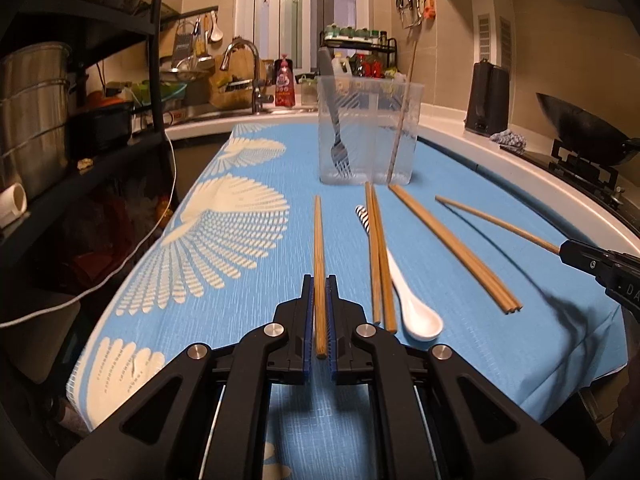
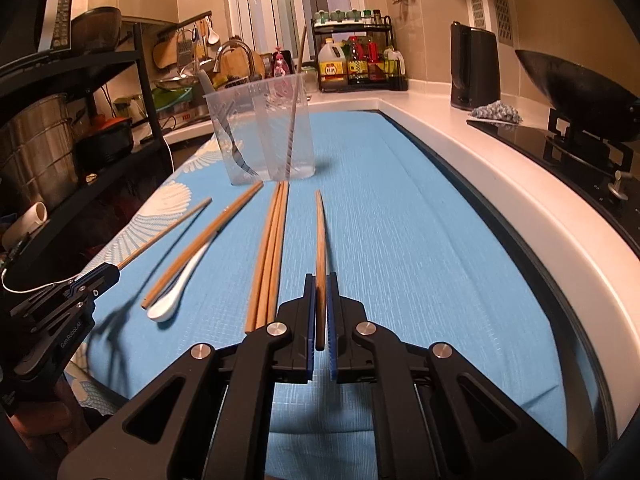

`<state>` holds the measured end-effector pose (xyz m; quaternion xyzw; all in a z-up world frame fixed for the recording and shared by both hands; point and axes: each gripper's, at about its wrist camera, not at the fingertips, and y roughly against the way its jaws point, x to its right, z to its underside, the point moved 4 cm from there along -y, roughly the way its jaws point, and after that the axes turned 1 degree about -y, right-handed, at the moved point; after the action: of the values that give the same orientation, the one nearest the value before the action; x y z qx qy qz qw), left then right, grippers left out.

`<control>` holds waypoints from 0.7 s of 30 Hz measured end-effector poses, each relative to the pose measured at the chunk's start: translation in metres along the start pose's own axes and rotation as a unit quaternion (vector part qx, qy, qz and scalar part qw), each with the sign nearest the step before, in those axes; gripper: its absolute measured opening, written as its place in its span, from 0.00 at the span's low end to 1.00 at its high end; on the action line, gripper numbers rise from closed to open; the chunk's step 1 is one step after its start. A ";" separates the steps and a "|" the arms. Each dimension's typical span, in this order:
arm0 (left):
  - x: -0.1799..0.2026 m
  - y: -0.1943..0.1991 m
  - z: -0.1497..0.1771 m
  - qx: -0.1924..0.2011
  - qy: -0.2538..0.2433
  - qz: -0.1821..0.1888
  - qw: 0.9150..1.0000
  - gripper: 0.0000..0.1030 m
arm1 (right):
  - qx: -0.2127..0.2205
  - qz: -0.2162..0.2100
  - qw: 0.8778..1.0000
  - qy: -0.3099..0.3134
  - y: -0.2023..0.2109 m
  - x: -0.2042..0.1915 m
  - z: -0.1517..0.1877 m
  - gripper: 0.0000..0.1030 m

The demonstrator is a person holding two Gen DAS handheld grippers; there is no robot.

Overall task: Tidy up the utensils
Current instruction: 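Lift the chopstick with the right tool while the left tool lifts its chopstick toward the container, then insert the chopstick into the container with the right tool while the left tool drops its chopstick in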

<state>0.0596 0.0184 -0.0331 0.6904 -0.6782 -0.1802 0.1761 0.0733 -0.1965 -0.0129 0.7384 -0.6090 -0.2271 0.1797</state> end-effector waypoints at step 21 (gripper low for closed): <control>-0.013 0.026 -0.122 0.053 0.005 0.040 0.998 0.06 | 0.059 -0.041 0.997 0.030 0.025 -0.025 -0.126 0.05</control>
<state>0.0965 0.0311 0.0861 0.6724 -0.7127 -0.1332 0.1494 0.1188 -0.1787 0.1088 0.7787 -0.5846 -0.1757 0.1449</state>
